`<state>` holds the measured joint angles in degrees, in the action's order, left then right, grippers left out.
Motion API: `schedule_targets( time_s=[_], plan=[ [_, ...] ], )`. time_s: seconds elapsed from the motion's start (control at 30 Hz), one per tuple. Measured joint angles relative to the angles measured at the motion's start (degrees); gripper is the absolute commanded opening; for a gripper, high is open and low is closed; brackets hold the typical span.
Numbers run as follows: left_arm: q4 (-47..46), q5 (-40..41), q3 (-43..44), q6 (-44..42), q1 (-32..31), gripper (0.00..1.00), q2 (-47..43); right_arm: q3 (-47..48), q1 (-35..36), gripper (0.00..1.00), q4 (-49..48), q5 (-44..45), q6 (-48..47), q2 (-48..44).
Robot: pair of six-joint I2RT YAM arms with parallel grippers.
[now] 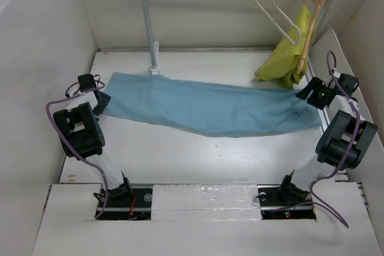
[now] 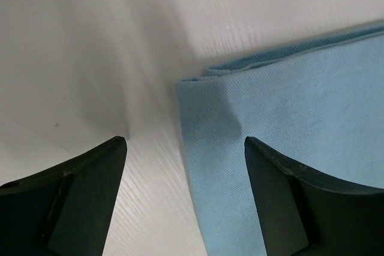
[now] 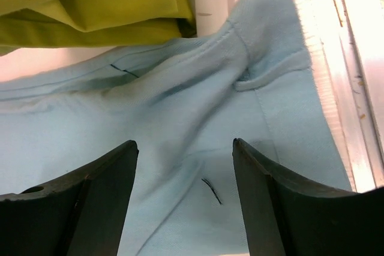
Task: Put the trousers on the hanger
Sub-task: Fold the trousers at the center of the board.
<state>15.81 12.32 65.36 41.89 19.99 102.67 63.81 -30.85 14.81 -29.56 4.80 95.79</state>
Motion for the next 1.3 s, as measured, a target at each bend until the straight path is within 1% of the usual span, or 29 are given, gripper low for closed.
schedule_targets(
  time_s=[0.1, 0.23, 0.33, 0.43, 0.5, 0.53, 0.57, 0.6, 0.73, 0.87, 0.93, 1.0, 1.1, 1.23, 1.27, 1.3],
  plan=[
    [-0.66, -1.64, 0.04, 0.02, 0.0, 0.75, 0.52, -2.51, -2.73, 0.7, -1.29, 0.15, 1.62, -1.84],
    [-1.4, -2.38, 0.5, 0.22, 0.0, 0.7, 1.49, -11.98, -10.67, 0.71, -5.95, -1.55, 6.4, -4.26],
    [-1.97, -2.8, 0.68, 0.66, -0.02, 0.65, 1.75, -15.82, -14.47, 0.71, -5.88, -1.09, 7.63, -3.74],
    [-2.91, -3.48, 0.92, 1.27, 0.0, 0.53, 2.29, -15.82, -13.92, 0.71, -7.06, -1.25, 7.43, -2.67],
    [-3.37, -3.91, 1.6, 1.7, 0.0, 0.43, 3.04, -15.41, -13.46, 0.69, -8.74, -2.16, 7.56, -0.79],
    [-3.58, -4.11, 1.99, 1.88, 0.0, 0.32, 3.48, -14.78, -13.38, 0.68, -9.55, -2.93, 7.69, 0.28],
    [-3.8, -4.33, 2.34, 2.03, 0.0, 0.05, 3.96, -14.27, -13.38, 0.67, -10.32, -3.48, 8.11, 1.16],
    [-3.87, -4.52, 2.69, 2.43, 0.0, 0.0, 4.46, -14.03, -13.38, 0.66, -11.1, -3.93, 8.57, 1.77],
    [-3.15, -4.22, 4.55, 2.05, -0.04, 0.0, 5.95, -15.26, -13.94, 0.68, -11.67, -3.3, 8.96, 0.5],
    [-2.82, -3.82, 4.83, 1.97, -0.13, 0.0, 6.1, -16.11, -14.4, 0.68, -5.31, 3.54, 6.6, -8.5],
    [-3.43, -3.37, 4.17, 1.92, -0.2, 0.0, 5.86, -15.85, -14.56, 0.69, -4.37, 6.54, 5.57, -13.38],
    [-4.17, -2.69, 3.32, 1.92, -0.35, 0.0, 5.42, -15.65, -14.58, 0.69, -4.37, 8.24, 4.57, -16.17],
    [-5.25, -1.49, 1.55, 1.77, -0.48, 0.0, 4.24, -15.8, -14.58, 0.69, -4.76, 8.7, 3.34, -14.36],
    [-5.75, 0.87, -2.21, 1.46, -0.48, 0.0, 1.4, -17.38, -14.53, 0.68, -5.31, 6.95, 2.82, -4.94],
    [-5.6, 1.49, -2.75, 1.44, -0.48, 0.0, 0.9, -16.98, -14.84, 0.64, -6.56, 5.6, 2.69, -3.69],
    [-5.27, 2.1, -3.02, 1.44, -0.48, 0.0, 0.61, -16.48, -14.84, 0.57, -7.56, 5.14, 2.64, -3.26]
  ],
)
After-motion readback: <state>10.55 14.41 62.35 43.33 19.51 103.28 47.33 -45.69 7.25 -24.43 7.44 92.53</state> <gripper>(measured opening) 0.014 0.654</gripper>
